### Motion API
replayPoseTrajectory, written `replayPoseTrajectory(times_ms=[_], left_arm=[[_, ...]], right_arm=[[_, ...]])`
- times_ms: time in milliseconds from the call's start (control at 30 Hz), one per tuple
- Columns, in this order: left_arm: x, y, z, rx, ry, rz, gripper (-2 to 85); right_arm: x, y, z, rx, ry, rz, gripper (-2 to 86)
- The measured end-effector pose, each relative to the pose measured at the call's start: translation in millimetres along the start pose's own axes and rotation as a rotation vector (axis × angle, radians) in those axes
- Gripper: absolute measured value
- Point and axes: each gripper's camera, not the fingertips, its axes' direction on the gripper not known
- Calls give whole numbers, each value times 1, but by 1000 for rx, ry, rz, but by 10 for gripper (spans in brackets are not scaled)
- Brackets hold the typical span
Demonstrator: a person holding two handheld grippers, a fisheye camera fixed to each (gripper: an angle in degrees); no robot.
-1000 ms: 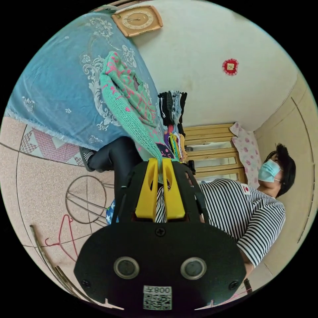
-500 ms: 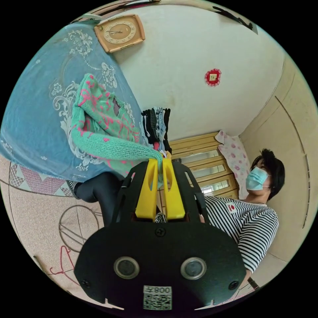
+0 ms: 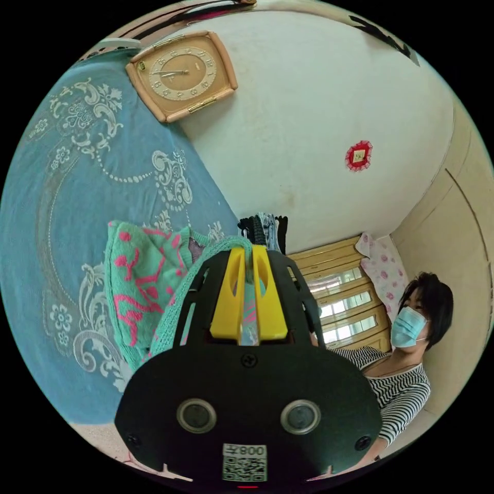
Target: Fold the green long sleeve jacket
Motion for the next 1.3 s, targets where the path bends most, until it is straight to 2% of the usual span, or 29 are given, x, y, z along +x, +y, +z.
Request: replayPoseTrajectory(times_ms=[133,267,367,500,567,633,733,967,1067,1200,1300], left_arm=[[-45,-58,44,2,-132,-104,32],[-75,-86,72,42,-170,-187,33],[-77,-111,89,86,-97,-159,34],[-74,-150,122,42,-171,-90,37],[-84,-160,140,15,-239,-137,41],[-92,-167,156,50,-211,-183,50],[-82,-178,173,73,-169,-164,70],[-41,-197,216,150,-214,-56,83],[-17,-204,262,95,-232,23,87],[15,-212,358,-147,-304,189,96],[26,-217,432,-328,-434,290,98]], right_arm=[[56,-68,54,-25,27,102,15],[99,-114,109,-85,45,190,15],[104,-140,121,-57,15,171,15],[108,-165,140,-66,63,159,16],[121,-176,163,-74,67,212,18],[134,-182,181,-100,36,270,20],[136,-187,185,-28,-60,282,25],[115,-197,198,82,-116,278,42],[103,-204,206,160,-154,287,47],[62,-209,215,268,-152,195,58],[-7,-228,280,78,53,27,70]])
